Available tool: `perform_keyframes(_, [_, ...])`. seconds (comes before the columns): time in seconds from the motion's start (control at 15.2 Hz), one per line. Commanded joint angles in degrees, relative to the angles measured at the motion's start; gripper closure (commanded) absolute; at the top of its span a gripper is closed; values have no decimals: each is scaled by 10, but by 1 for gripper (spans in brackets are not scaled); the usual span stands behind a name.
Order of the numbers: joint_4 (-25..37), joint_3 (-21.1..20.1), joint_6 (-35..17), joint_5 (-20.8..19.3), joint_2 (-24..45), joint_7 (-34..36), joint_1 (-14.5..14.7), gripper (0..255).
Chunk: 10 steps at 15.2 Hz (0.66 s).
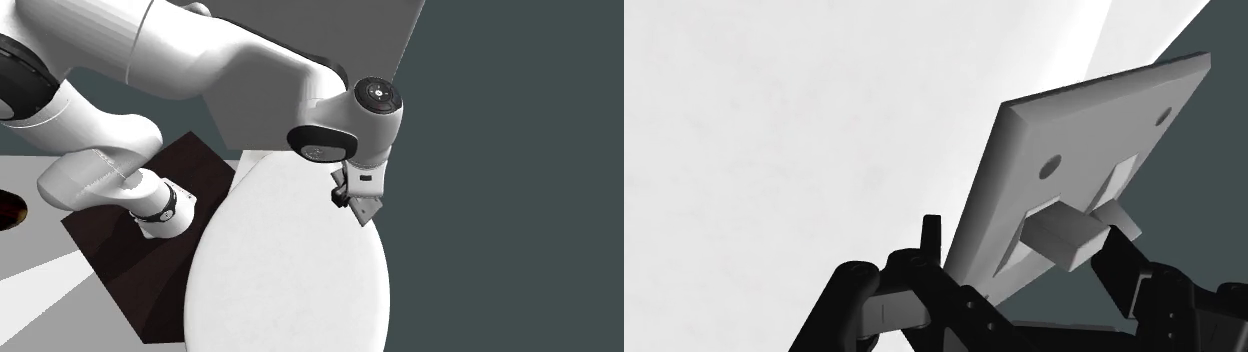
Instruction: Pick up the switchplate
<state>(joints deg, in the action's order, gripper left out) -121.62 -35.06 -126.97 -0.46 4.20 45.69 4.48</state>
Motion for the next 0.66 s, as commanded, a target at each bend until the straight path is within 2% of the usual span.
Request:
perform_keyframes(0.0, [6,-1,14,8,-11,-4,-1,255])
perform_keyframes(0.46, [36,0,66,25,-36,-15,-4,255])
perform_keyframes(0.59, [37,0,68,25,-37,-15,-4,255])
